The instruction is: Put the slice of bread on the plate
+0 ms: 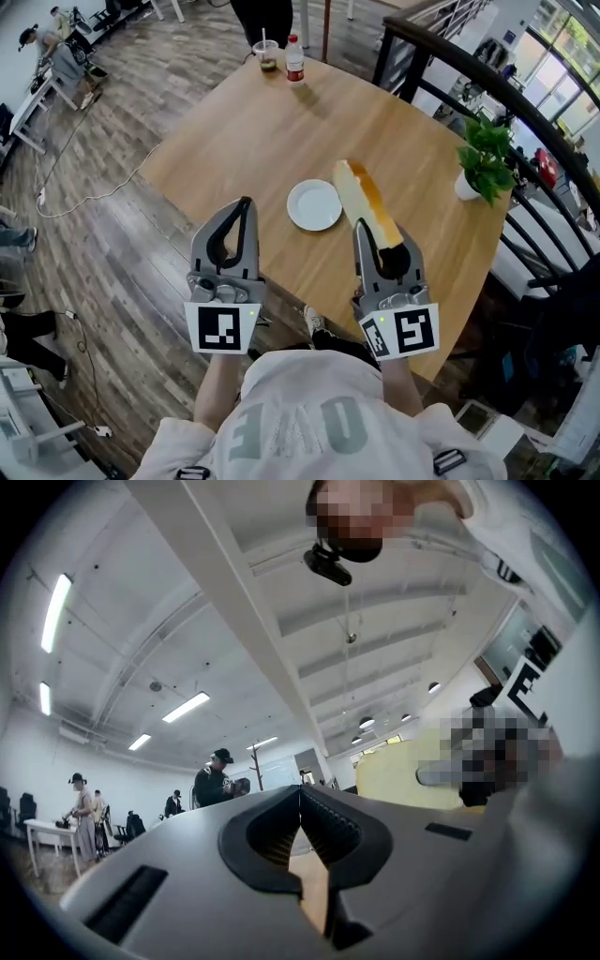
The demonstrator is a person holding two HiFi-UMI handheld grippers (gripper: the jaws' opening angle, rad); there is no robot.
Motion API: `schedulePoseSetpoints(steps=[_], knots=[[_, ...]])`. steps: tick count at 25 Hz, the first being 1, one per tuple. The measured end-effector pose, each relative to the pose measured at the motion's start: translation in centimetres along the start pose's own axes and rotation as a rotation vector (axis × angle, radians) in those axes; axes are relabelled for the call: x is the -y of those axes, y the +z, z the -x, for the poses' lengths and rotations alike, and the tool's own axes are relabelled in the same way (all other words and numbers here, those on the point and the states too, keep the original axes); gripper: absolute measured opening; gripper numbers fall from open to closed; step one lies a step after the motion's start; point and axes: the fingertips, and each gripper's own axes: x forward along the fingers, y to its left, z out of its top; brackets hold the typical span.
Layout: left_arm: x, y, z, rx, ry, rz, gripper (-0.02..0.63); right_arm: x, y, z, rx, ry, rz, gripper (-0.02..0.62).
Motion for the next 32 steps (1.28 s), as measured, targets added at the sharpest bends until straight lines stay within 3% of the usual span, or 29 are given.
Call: schedulePoseSetpoints(steps=[2,8,12,16,27,32], knots=[[0.7,-0.4,-1.9,-0.02,-0.034,-0.021,0.009,1.3,-0.3,-0.7,-0.009,-0.01,-0.01,0.094],[0.1,-1.9,-5.4,-0.043,-0.021,0.032,0.009,3.3,-1.4,-1.9,-0.038,-0.032,-0.027,0.092],[-1.5,-2.3,-6.9,0.005,-0.01,0.078,0.009,3.5,-2.0,-3.4,-0.049,-0.061,-0.028,0.092],[-1.9,-3.5,-8.2,-0.018,-0.052,0.115,0.009,3.5,-1.9,-4.3,-0.059,-0.104,0.004,0.092],[-2.8,-7.0,-10.4,-0.079,-0.143,0.153,0.009,2.6,-3.0,-8.3,-0.154,-0.177,0.253,0.092],[-3.2,-9.1,-10.8,-0.116,-0.145,0.216,0.009,3.1,-6.5,-9.4,-0.341,-0.181,0.429,0.093]])
